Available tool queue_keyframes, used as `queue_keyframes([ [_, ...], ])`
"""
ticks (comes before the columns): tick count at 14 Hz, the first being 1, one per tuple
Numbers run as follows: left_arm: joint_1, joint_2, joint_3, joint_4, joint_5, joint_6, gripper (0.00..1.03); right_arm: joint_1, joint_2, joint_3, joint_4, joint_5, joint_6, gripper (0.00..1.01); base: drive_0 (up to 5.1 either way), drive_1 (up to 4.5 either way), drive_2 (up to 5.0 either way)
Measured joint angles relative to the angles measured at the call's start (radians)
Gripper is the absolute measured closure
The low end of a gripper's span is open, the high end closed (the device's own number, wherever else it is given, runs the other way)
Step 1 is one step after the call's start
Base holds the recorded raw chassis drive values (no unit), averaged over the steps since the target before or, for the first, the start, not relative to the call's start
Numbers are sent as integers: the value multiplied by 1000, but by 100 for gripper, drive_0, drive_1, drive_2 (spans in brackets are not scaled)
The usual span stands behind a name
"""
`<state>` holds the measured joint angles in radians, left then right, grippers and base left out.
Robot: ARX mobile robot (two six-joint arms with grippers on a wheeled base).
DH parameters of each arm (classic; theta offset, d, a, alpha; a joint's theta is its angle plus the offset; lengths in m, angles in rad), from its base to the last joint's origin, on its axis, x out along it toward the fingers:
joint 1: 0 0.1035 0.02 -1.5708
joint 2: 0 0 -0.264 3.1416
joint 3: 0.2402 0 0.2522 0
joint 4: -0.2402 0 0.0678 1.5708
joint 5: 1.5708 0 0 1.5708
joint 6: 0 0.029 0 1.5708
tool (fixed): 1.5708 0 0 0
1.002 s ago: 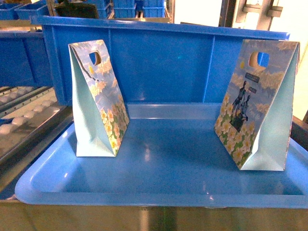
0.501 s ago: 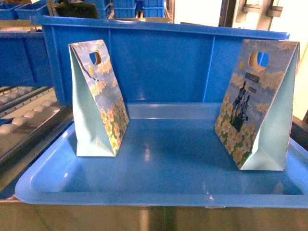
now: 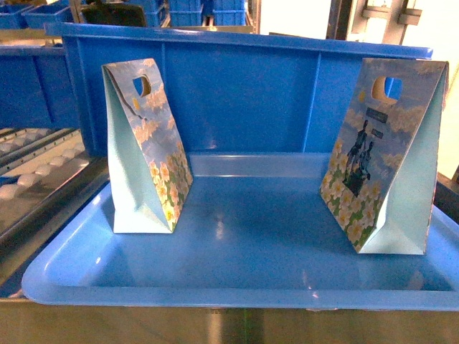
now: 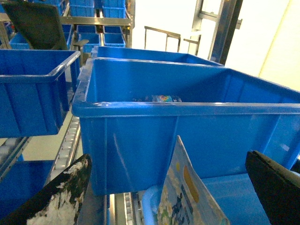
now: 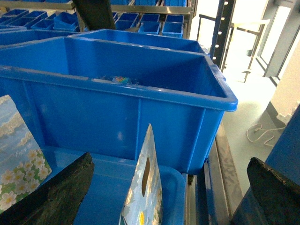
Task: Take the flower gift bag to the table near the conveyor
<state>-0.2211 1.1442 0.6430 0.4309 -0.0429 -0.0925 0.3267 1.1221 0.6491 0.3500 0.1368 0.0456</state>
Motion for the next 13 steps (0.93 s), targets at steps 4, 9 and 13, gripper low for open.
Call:
queue_keyframes([
  [4,6,56,49,-33,21,-8,5,-1,146,106,-107,-22,14,3,0,0,0],
  [9,5,56,49,-34,21,-8,5,-14,253,121,-132,20,6,3,0,0,0],
  [13,4,56,49,-33,22,-8,5,-32,298,124,-101,-55,114,3,0,0,0],
])
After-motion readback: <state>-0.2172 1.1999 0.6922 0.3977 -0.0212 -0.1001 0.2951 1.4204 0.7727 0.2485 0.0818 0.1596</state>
